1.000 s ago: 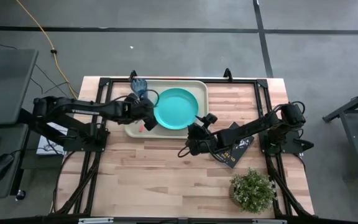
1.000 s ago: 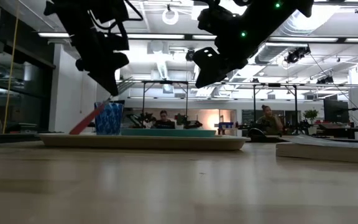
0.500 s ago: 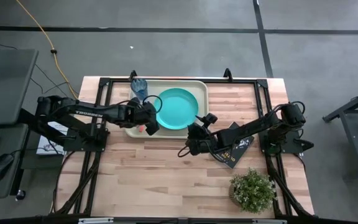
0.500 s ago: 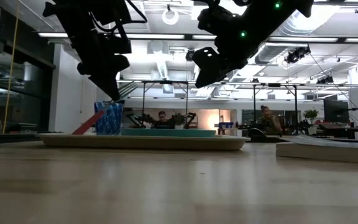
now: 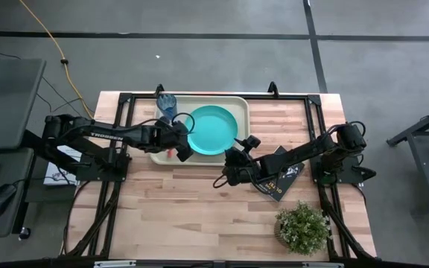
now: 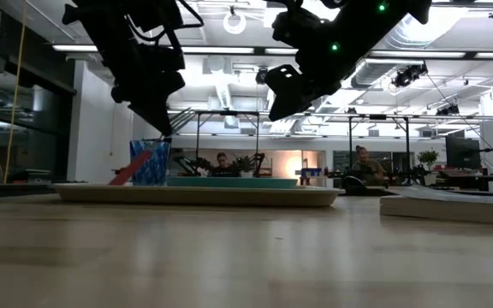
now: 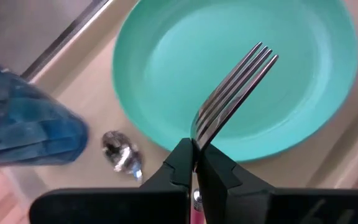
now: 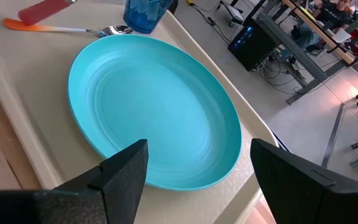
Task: Pick and place plate/cup/fork/spoon on tray
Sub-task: Put the pink fork on the white tray beside the orange spoon
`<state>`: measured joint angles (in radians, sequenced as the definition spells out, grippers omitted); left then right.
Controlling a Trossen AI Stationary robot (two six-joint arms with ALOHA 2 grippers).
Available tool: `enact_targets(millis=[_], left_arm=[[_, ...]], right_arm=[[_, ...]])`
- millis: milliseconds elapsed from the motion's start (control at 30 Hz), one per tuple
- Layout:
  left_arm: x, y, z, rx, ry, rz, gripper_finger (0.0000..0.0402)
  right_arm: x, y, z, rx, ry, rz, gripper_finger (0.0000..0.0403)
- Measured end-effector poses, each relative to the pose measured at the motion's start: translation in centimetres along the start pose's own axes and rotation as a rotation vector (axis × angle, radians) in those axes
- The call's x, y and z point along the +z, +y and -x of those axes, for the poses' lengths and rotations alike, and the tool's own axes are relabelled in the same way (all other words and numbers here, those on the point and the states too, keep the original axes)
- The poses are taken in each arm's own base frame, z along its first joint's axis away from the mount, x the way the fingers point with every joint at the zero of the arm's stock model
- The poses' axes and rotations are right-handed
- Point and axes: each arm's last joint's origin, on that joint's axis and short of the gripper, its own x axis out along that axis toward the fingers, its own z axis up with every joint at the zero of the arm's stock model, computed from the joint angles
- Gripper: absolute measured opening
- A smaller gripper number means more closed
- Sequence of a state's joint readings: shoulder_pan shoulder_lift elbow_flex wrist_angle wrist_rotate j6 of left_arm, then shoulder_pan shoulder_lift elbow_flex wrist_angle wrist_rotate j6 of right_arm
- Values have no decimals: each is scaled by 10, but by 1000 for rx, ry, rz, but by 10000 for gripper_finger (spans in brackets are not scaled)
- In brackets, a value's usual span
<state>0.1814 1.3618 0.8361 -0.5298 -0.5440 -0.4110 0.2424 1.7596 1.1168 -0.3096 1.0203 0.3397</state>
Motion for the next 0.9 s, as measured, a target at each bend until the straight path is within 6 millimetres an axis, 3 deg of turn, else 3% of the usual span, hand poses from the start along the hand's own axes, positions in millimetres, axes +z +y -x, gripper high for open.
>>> enact_targets(millis=[600, 900], left_arm=[[4, -5, -1, -99, -62, -10, 0], [12, 14, 32, -115, -128, 26, 0]], right_arm=[[1, 0, 0, 4, -7, -6, 275], [1, 1, 0, 10, -6, -6, 275]])
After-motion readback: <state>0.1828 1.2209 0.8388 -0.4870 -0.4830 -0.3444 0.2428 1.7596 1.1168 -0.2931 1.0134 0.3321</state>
